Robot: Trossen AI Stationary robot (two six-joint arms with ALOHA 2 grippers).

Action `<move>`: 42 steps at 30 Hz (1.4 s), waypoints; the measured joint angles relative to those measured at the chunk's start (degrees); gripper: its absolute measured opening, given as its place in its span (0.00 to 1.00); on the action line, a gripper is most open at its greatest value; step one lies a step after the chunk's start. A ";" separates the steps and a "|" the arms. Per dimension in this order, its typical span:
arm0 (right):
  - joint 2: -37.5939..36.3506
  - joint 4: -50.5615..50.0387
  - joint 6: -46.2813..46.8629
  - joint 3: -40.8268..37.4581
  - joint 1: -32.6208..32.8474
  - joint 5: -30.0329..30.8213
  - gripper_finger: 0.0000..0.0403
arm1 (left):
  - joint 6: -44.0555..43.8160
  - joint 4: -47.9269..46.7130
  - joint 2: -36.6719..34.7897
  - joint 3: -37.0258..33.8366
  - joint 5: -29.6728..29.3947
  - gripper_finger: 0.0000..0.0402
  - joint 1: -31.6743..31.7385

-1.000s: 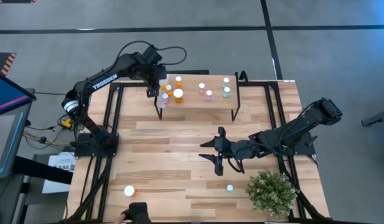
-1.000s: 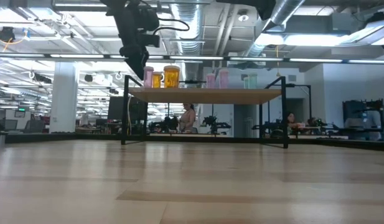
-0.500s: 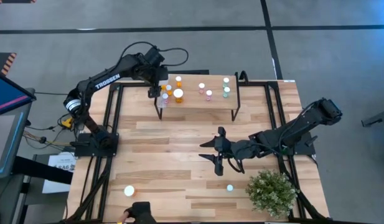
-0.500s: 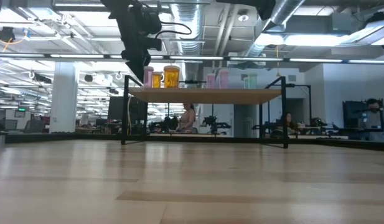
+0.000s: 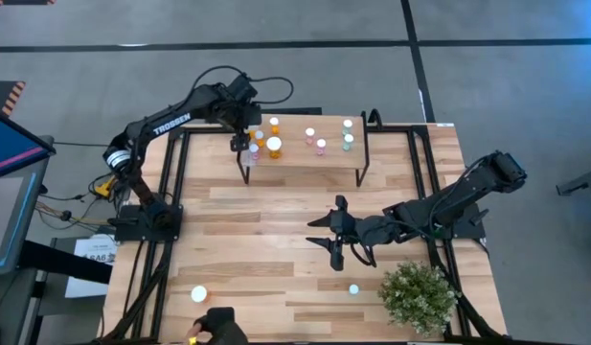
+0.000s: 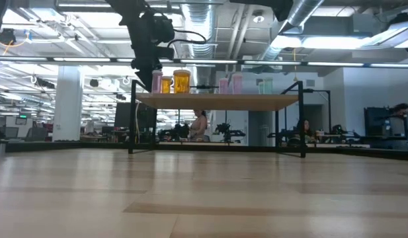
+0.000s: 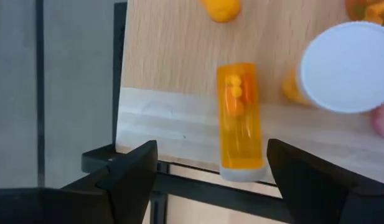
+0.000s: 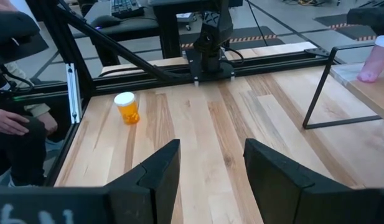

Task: Pick and place medicine bottles onto shelf by color
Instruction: Adjust the small orange pill bottle on the shelf

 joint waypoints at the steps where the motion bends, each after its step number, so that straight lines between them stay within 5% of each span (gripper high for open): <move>1: 0.00 0.01 0.00 0.00 0.00 0.00 0.50 | 0.02 -0.03 0.24 0.01 0.00 0.72 0.17; 11: 0.00 -0.01 0.00 0.00 0.00 0.00 0.50 | 0.10 0.00 2.52 0.07 -0.04 0.71 0.38; 42: 0.00 0.04 0.00 0.00 0.00 0.00 0.50 | -1.00 0.04 3.13 3.65 -0.06 0.34 0.52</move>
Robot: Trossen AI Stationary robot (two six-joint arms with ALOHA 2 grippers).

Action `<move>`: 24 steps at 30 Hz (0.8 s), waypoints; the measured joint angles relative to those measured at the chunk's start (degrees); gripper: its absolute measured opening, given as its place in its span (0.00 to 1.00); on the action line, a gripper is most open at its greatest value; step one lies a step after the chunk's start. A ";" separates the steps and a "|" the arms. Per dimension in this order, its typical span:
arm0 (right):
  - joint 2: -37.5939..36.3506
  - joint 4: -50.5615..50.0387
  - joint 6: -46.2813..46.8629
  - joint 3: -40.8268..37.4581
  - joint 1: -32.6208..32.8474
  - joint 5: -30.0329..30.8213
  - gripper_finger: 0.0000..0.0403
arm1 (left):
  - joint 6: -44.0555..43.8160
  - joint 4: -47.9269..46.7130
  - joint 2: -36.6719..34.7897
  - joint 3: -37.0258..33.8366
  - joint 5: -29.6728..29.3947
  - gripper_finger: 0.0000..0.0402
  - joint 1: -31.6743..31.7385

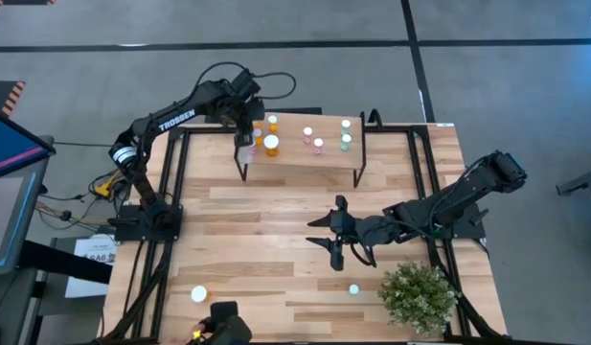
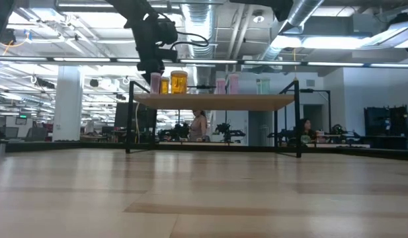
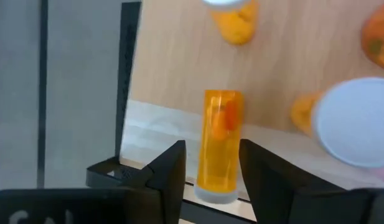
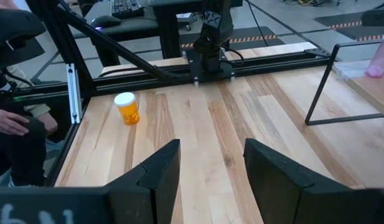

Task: Pick and place medicine bottles onto shelf by color
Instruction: Adjust the small orange pill bottle on the shelf

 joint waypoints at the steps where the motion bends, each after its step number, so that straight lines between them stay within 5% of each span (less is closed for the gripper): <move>1: 0.00 0.00 0.00 0.00 0.00 0.01 0.50 | 0.38 -0.36 0.00 0.00 -0.08 0.34 0.04; 14: 0.00 0.00 0.00 0.00 0.00 0.00 0.50 | 0.53 -0.51 1.57 0.05 -0.42 0.46 0.93; 24: 0.00 0.00 0.00 0.00 0.00 0.00 0.50 | 0.60 0.84 1.57 -0.50 -0.33 0.33 1.50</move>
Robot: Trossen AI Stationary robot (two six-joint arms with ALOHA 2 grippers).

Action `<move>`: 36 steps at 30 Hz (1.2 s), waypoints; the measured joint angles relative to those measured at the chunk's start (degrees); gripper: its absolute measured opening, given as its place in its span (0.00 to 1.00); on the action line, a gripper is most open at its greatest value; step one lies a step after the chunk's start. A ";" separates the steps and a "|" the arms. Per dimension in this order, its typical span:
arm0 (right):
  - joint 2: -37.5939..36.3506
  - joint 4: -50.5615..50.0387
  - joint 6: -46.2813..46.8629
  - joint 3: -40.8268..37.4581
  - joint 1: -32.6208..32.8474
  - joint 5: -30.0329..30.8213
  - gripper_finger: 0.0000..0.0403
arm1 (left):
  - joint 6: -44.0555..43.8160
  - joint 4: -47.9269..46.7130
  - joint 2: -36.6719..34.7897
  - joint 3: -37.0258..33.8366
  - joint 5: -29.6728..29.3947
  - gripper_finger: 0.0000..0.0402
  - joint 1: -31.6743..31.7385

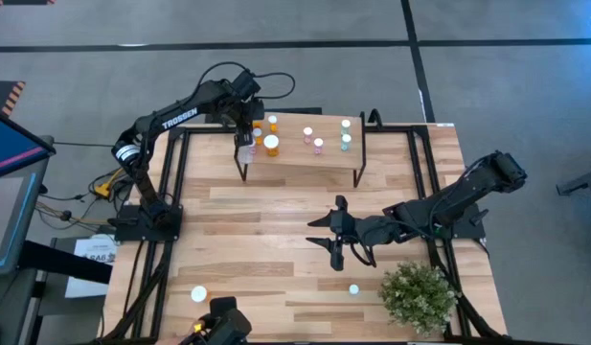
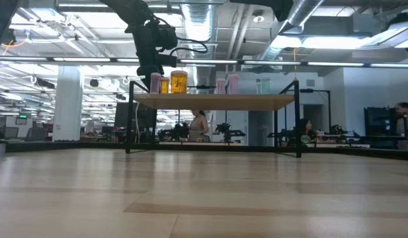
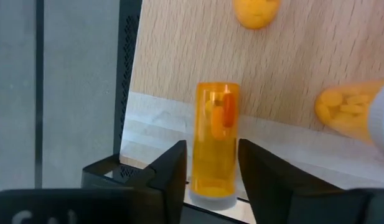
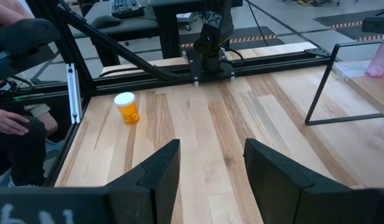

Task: Pick and place medicine bottles onto shelf by color
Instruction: Adjust the small orange pill bottle on the shelf

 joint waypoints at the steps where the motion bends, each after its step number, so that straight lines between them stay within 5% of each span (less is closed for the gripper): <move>1: 0.00 0.00 0.00 0.00 0.00 0.00 0.50 | -0.01 0.06 0.00 0.00 -0.02 0.31 0.00; 11: 0.00 0.00 -0.02 0.00 0.00 0.00 0.50 | -0.01 0.44 -0.02 0.00 -0.02 0.21 0.00; 36: 0.00 -0.02 -0.02 0.00 0.00 0.02 0.50 | -0.04 0.31 -0.06 0.81 -0.13 0.20 0.00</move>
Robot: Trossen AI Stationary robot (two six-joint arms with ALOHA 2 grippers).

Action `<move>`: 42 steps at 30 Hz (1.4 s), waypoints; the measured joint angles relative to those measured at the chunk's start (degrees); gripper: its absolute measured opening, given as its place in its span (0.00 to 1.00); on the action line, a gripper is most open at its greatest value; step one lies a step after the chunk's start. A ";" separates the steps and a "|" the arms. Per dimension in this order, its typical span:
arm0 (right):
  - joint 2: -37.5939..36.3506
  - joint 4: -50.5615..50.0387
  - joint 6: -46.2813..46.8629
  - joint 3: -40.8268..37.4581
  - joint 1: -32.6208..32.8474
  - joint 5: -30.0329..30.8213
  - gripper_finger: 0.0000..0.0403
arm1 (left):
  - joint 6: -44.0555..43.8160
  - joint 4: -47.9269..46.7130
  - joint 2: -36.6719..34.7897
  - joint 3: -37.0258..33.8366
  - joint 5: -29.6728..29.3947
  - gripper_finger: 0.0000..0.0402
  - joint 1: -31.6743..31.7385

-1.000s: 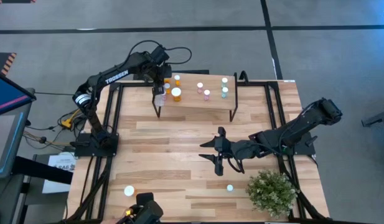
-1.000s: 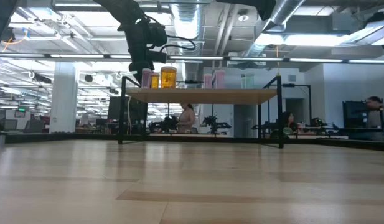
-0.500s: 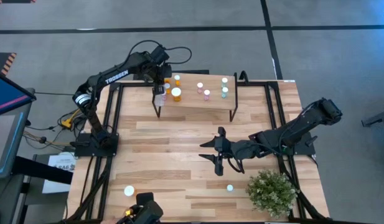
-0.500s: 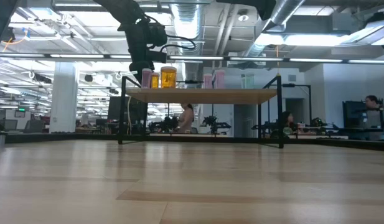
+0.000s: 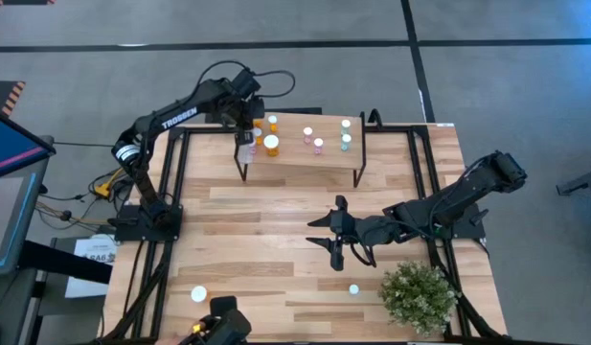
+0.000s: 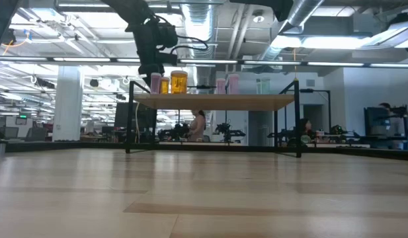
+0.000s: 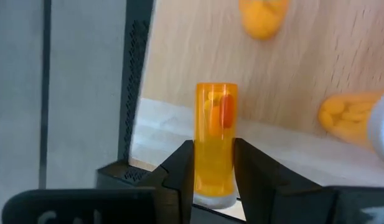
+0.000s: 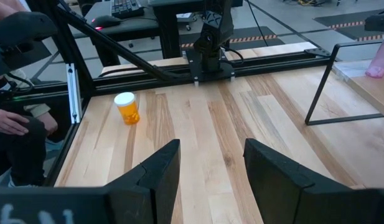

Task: Pick and place medicine bottles onto shelf by color
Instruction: Adjust the small orange pill bottle on the shelf

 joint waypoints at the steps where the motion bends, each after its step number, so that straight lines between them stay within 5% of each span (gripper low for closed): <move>1: 0.00 0.00 0.00 0.00 0.00 0.00 0.50 | -0.04 0.08 -0.01 0.40 0.13 0.20 0.00; 22: 0.00 0.02 0.00 0.00 0.00 0.00 0.50 | -2.03 -10.92 -0.09 13.11 -1.02 0.20 -0.13; 33: 0.00 3.68 -2.44 0.00 0.17 0.34 0.50 | -4.45 -23.49 -0.07 23.24 4.72 0.20 -3.91; 38: 0.00 3.97 -2.50 0.00 0.15 8.53 0.50 | -5.83 -25.42 -0.07 26.46 13.08 0.20 -8.92; 42: 0.00 4.69 -2.56 0.00 -0.08 17.01 0.50 | -6.85 -25.57 -0.07 27.46 13.95 0.20 -14.83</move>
